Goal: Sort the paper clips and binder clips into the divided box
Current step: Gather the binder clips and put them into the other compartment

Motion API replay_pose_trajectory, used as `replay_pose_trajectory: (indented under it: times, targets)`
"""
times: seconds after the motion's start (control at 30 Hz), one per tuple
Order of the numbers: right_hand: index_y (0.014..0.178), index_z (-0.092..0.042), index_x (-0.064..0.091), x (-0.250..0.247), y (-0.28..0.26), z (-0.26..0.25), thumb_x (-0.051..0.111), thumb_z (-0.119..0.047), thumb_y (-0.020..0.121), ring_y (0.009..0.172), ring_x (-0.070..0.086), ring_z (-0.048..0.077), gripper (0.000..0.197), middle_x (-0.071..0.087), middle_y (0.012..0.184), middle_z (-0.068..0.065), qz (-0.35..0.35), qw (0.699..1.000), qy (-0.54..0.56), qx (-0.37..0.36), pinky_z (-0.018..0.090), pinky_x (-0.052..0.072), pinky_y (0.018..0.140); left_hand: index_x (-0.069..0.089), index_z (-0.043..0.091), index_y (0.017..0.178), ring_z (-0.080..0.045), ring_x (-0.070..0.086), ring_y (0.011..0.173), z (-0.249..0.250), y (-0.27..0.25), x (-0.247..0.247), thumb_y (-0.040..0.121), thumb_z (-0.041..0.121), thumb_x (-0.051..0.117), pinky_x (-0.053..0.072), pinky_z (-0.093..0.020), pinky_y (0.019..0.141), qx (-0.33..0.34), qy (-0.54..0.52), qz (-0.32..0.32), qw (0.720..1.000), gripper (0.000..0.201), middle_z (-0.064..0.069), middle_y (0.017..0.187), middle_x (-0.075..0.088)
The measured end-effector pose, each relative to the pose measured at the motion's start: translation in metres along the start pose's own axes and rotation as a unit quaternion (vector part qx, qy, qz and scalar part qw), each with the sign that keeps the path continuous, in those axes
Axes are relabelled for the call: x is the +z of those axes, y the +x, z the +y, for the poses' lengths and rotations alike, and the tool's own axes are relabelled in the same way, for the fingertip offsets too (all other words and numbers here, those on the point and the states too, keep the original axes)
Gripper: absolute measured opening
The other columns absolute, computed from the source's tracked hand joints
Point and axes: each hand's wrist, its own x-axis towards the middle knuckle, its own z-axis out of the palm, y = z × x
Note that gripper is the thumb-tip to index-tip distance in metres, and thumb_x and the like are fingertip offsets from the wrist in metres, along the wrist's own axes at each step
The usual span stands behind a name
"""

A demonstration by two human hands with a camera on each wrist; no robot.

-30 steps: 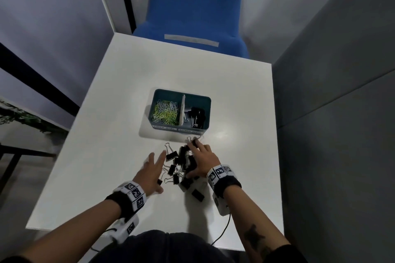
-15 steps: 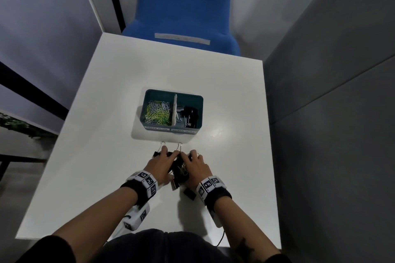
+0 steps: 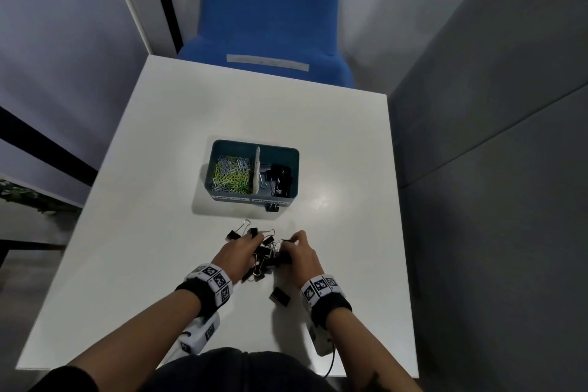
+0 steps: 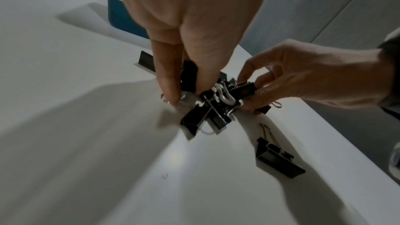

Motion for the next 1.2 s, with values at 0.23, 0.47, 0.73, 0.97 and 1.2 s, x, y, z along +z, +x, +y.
replay_pose_trajectory:
  times: [0.23,0.47,0.73,0.97,1.2]
  targets:
    - [0.092,-0.016,0.076,0.000,-0.001,0.012,0.071,-0.014,0.076,0.084,0.061,0.024,0.017,0.065,0.093,0.007,0.046,0.996,0.060,0.039,0.021,0.035,0.068,0.059,0.009,0.083,-0.029,0.059,0.082,0.002,0.001,-0.024,0.084,-0.001,0.054,0.047,-0.037,0.069,0.032,-0.042,0.062,0.997,0.012,-0.006,0.090,0.056]
    - [0.088,-0.017,0.077,-0.025,-0.003,0.007,0.075,-0.017,0.073,0.074,0.063,0.015,0.015,0.074,0.081,0.004,0.063,0.987,0.122,0.087,0.020,0.045,0.071,0.063,0.017,0.099,-0.010,0.057,0.079,0.049,0.037,-0.112,0.092,0.015,0.059,0.050,-0.021,0.073,0.079,-0.083,0.212,0.970,0.008,0.006,0.099,0.055]
    - [0.084,-0.014,0.078,-0.117,0.032,-0.046,0.077,-0.014,0.073,0.068,0.066,0.014,0.011,0.074,0.075,0.002,0.147,0.978,0.142,0.035,0.021,0.052,0.072,0.068,0.018,0.096,-0.009,0.064,0.071,0.034,0.032,-0.118,0.090,0.013,0.062,0.051,-0.019,0.063,0.020,-0.066,0.288,0.955,0.010,0.005,0.090,0.071]
    - [0.089,-0.003,0.072,-0.158,0.077,-0.092,0.076,-0.024,0.078,0.084,0.066,0.027,0.024,0.072,0.088,0.013,0.145,0.984,0.102,0.019,0.037,0.056,0.079,0.062,0.021,0.098,-0.024,0.062,0.085,-0.013,0.008,-0.050,0.089,0.020,0.056,0.041,-0.029,0.064,-0.129,-0.036,0.193,0.972,0.011,-0.002,0.094,0.065]
    - [0.129,-0.013,0.052,-0.120,0.071,-0.036,0.058,-0.025,0.088,0.117,0.053,0.028,0.043,0.057,0.128,0.012,0.176,0.970,0.088,0.141,0.036,0.044,0.091,0.007,0.016,0.151,-0.034,0.011,0.144,-0.038,0.012,-0.003,0.086,0.059,0.052,0.031,-0.050,0.110,-0.173,-0.031,0.038,0.984,0.091,-0.008,0.160,0.005]
